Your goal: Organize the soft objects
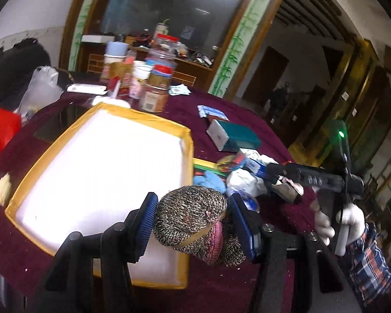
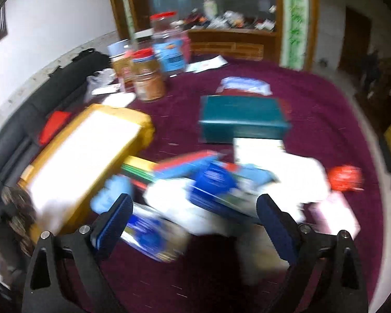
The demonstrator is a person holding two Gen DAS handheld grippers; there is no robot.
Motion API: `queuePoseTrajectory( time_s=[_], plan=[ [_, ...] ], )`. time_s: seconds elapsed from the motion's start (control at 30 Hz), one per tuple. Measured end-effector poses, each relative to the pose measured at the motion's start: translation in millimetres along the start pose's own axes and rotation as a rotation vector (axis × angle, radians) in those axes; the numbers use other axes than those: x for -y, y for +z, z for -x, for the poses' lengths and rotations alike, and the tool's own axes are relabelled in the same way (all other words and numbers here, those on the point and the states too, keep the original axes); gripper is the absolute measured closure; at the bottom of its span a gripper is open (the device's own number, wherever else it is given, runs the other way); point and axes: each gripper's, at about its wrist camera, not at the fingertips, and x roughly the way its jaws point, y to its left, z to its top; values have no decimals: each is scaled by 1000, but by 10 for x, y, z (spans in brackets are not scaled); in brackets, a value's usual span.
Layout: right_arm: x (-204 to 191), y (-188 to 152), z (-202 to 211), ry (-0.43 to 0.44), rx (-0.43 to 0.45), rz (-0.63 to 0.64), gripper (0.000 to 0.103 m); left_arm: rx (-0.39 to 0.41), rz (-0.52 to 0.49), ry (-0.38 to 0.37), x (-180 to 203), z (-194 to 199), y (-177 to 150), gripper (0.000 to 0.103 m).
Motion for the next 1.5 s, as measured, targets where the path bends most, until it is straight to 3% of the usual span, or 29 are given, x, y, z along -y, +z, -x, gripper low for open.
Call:
queuePoseTrajectory(
  time_s=[0.07, 0.17, 0.27, 0.3, 0.4, 0.47, 0.57, 0.7, 0.77, 0.93, 1.07, 1.23, 1.43, 1.5],
  plan=[
    [-120, 144, -120, 59, -37, -24, 32, 7, 27, -8, -105, 41, -5, 43],
    [-144, 421, -411, 62, -135, -103, 50, 10, 44, -20, -201, 77, -10, 43],
    [-65, 560, -866, 12, -334, -216, 54, 7, 54, -29, -278, 81, -3, 43],
    [-70, 580, -938, 6, -356, -229, 54, 7, 56, -33, -299, 83, 3, 43],
    [-133, 648, -1114, -25, -393, -239, 54, 7, 64, -41, -346, 82, -2, 43],
    [-165, 651, -1174, -58, -393, -244, 73, 5, 74, -50, -355, 78, -5, 43],
    [-135, 643, -1209, -53, -329, -255, 89, 1, 88, -66, -395, 92, 9, 43],
    [-20, 643, -1002, 53, -227, -318, 92, 7, 88, -72, -441, 107, 144, 43],
    [-30, 666, -882, 64, -190, -304, 92, 4, 97, -71, -464, 58, 267, 43],
    [-146, 840, -583, 172, -103, -309, 92, -19, 114, -36, -566, -329, 675, 43],
    [-445, 977, -641, 253, -106, -278, 92, -89, 171, -29, -730, -879, 909, 43],
    [-707, 1086, -944, 277, -130, -261, 92, -125, 197, -8, -858, -1394, 1068, 41],
    [-831, 1171, -1341, 320, -165, -267, 89, -122, 294, -6, -1061, -1525, 1122, 31],
    [-842, 1164, -1406, 292, -176, -256, 86, -117, 308, -20, -1080, -1421, 1118, 31]
  ],
)
